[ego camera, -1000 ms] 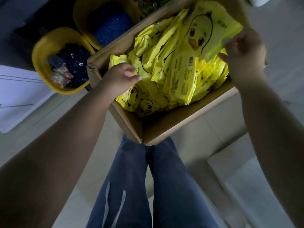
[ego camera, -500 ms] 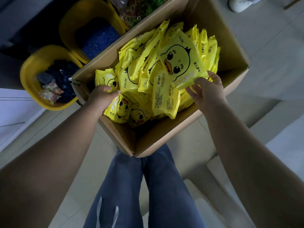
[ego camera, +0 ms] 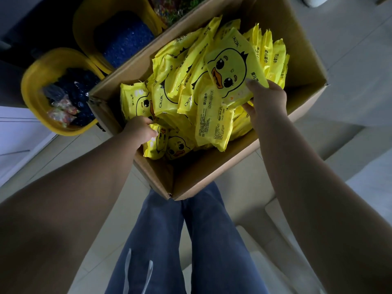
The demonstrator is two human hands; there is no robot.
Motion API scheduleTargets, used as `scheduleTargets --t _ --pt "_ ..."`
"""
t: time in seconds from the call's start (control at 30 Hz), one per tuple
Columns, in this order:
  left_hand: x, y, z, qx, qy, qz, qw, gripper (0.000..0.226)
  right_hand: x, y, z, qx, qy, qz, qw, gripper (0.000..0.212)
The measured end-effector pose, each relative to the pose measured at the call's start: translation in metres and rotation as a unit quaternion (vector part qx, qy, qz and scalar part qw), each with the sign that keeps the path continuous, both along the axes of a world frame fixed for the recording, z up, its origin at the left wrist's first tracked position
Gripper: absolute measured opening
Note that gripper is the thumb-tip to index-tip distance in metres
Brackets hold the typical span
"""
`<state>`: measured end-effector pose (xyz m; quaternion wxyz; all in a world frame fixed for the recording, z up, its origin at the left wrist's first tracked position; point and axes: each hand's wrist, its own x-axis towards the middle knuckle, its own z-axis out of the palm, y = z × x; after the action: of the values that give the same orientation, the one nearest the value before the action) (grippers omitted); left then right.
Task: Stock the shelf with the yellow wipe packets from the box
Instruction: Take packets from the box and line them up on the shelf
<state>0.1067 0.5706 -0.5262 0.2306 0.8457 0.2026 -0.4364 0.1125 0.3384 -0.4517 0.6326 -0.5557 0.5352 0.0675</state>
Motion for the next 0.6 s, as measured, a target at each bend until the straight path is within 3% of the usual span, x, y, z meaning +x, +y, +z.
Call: scheduleTargets --t 0.1,0.2,0.27,0.33,0.47,0.53,0.6 --pt "0.004 0.002 0.007 -0.041 0.002 0.108 0.993 0.041 -0.001 -0.004 -0.001 0.007 0.0 0.005 1.0 0.04" --pt "0.011 0.015 0.034 -0.135 -0.007 0.283 0.95 0.004 -0.001 -0.007 -0.002 0.011 0.004 0.011 1.0 0.044" --pt "0.013 0.03 0.052 -0.175 -0.039 0.348 0.92 0.011 0.0 -0.008 -0.003 0.007 0.009 0.013 1.0 0.049" --pt "0.009 0.039 0.07 -0.211 -0.072 0.435 0.872 0.008 0.0 -0.008 -0.003 0.001 0.014 0.016 1.0 0.052" --pt "-0.01 0.026 0.085 -0.307 -0.102 0.599 0.732 0.006 -0.001 -0.008 -0.004 0.003 0.015 0.018 1.0 0.045" --pt "-0.025 0.013 0.087 -0.347 -0.111 0.635 0.681 0.013 -0.002 -0.009 -0.004 0.004 0.015 0.023 1.0 0.043" --pt "-0.039 -0.001 0.091 -0.375 -0.129 0.647 0.651 0.025 -0.002 -0.01 -0.003 0.002 0.014 0.03 0.999 0.042"
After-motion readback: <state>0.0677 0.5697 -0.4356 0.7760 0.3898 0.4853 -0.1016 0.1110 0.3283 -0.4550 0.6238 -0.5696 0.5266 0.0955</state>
